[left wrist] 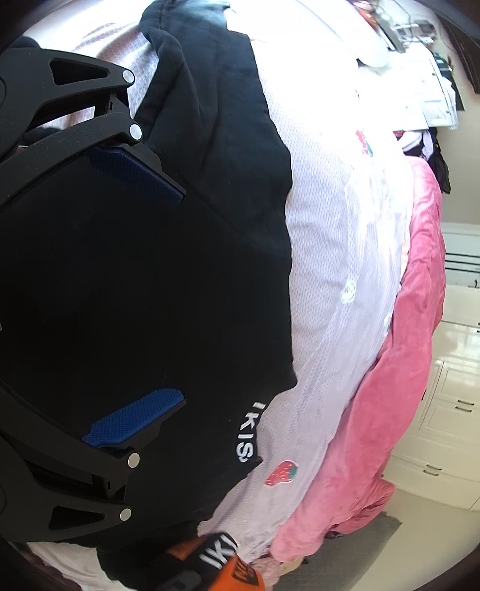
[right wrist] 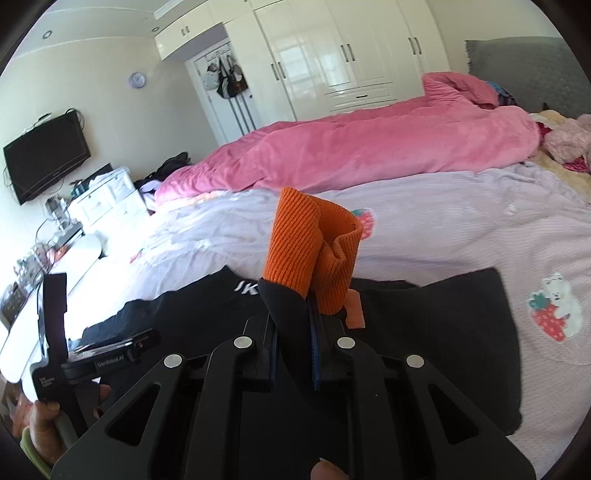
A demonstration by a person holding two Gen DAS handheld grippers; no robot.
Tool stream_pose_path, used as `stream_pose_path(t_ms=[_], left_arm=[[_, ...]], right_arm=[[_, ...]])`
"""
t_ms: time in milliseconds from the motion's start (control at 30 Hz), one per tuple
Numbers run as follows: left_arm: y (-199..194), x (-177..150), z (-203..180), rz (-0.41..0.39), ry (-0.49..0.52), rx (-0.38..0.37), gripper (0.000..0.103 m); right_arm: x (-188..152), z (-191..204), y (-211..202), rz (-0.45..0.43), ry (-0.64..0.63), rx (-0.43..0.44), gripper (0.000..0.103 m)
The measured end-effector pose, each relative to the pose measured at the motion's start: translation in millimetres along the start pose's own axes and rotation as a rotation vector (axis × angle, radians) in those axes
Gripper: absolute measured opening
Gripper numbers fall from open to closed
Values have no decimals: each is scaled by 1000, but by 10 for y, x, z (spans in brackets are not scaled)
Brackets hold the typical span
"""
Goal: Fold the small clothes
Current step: 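Lift the orange cuff with the right tool toward the left tool, then grasp the orange cuff with the left tool while the right tool releases it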
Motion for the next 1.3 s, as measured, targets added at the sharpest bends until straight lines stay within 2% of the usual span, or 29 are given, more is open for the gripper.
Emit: stream_pose_path(t_ms=[200,233,267,300,467,600,633,767,800,933,1033,1067,1133,1200,1233,1267,1300], left_arm=[[-39,-47,119,1,-29,-5,94],[-41,-54,132,3,-30,-5,94],[-50,-67,145,5,-30,-3,94],[-51,-72,153,5,-32,-1,94],[-48,-93,152,12,-39,-20,94],[-58,-132,64,10,-21,-73,94],[-53,-143,39,12,-19,-94,94],[-30,-235,-117,-2,-54,-294,94],[-12,-253,-157,3,-53,-315,94],[70,-329,-347,41,-22,-322,94],[89,-357,-420,34,-21,-300,94],[89,-356,-442,31,-15,-296,91],[107,-351,-484,34,-5,-299,74],[135,-353,-534,44,-1,-318,47],[141,-350,-562,43,12,-312,44],[138,-345,-586,34,32,-290,34],[111,-340,-587,10,39,-298,1]], right_arm=[[-256,260,183,87,-54,38,18],[-302,292,195,103,-59,51,23],[-334,322,193,115,-63,65,35],[-376,364,179,125,-71,84,38],[-458,509,62,130,-118,122,38],[-373,410,-9,98,-97,84,38],[-347,345,-27,93,-85,69,38],[-306,147,-62,84,-56,27,39],[-295,105,-64,83,-49,19,39],[-256,-75,-123,70,-16,-8,41],[-217,-181,-174,54,-2,-25,41],[-204,-219,-190,48,6,-29,41],[-180,-281,-212,39,16,-37,41],[-157,-350,-241,29,30,-46,41],[-144,-376,-246,27,35,-49,41],[-135,-407,-256,24,41,-53,41],[-128,-433,-266,21,45,-57,41]])
Point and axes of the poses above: each gripper's, at about its wrist camera, not at the fingertips, and y roughly the way its jaws point, z to its left, x to its top, the point moved 2 cm from there along y, roughly the way its jaws point, and after that the axes turned 15 degrees about y, right-handed, at the moved point
